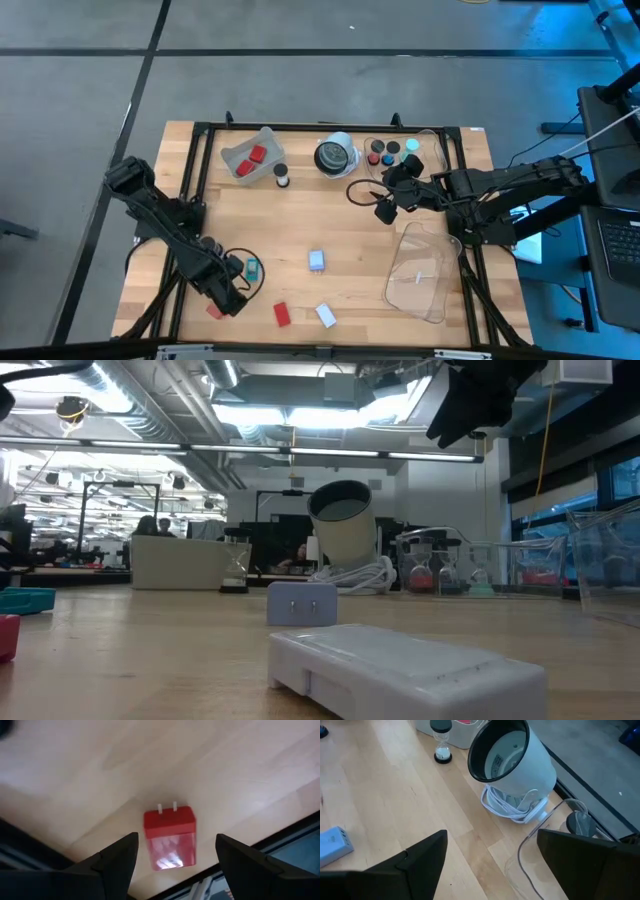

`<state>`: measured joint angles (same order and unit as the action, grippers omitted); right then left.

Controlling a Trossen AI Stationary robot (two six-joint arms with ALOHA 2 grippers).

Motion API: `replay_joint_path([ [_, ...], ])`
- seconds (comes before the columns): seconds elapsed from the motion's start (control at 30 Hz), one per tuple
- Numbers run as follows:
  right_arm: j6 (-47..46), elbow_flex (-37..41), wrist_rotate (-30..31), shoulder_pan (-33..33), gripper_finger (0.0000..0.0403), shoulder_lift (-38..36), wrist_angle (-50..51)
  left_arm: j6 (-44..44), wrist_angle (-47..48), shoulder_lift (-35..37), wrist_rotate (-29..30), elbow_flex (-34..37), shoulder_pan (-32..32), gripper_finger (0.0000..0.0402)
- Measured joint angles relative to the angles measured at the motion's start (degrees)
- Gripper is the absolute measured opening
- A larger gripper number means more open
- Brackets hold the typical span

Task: Pick & Place Office items
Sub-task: Put the red charger adapter into the gray bin

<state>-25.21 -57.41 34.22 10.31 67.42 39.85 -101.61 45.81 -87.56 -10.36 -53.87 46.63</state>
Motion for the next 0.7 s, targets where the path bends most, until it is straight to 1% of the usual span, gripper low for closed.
replay_joint_path([
  [0.1,-1.1,0.0,-0.2,0.0,0.0311,0.0,0.0,-0.2,-2.2,-1.9,-2.6,0.0,0.4,0.0263],
  [0.2,-1.4,0.0,-0.2,0.0,0.0311,0.0,0.0,-1.2,-2.5,-4.0,-5.4,0.0,1.2,0.0263],
  [0.27,-1.4,0.0,-0.2,0.0,0.0311,0.0,-0.1,-1.3,-2.6,-5.4,-6.2,0.0,1.8,0.0263],
  [0.43,-2.9,0.0,-0.2,0.0,0.0311,0.0,-0.1,-1.3,-3.5,-8.7,-6.2,0.0,2.2,0.0263],
  [0.57,-3.0,0.0,-0.4,0.0,0.0311,0.0,-0.1,-0.9,-7.6,-10.7,-6.2,0.0,2.2,0.0263],
  [0.7,-3.1,0.0,-0.4,0.0,0.0311,0.0,-0.1,0.8,-8.4,-12.3,-6.4,-0.1,2.4,0.0263],
])
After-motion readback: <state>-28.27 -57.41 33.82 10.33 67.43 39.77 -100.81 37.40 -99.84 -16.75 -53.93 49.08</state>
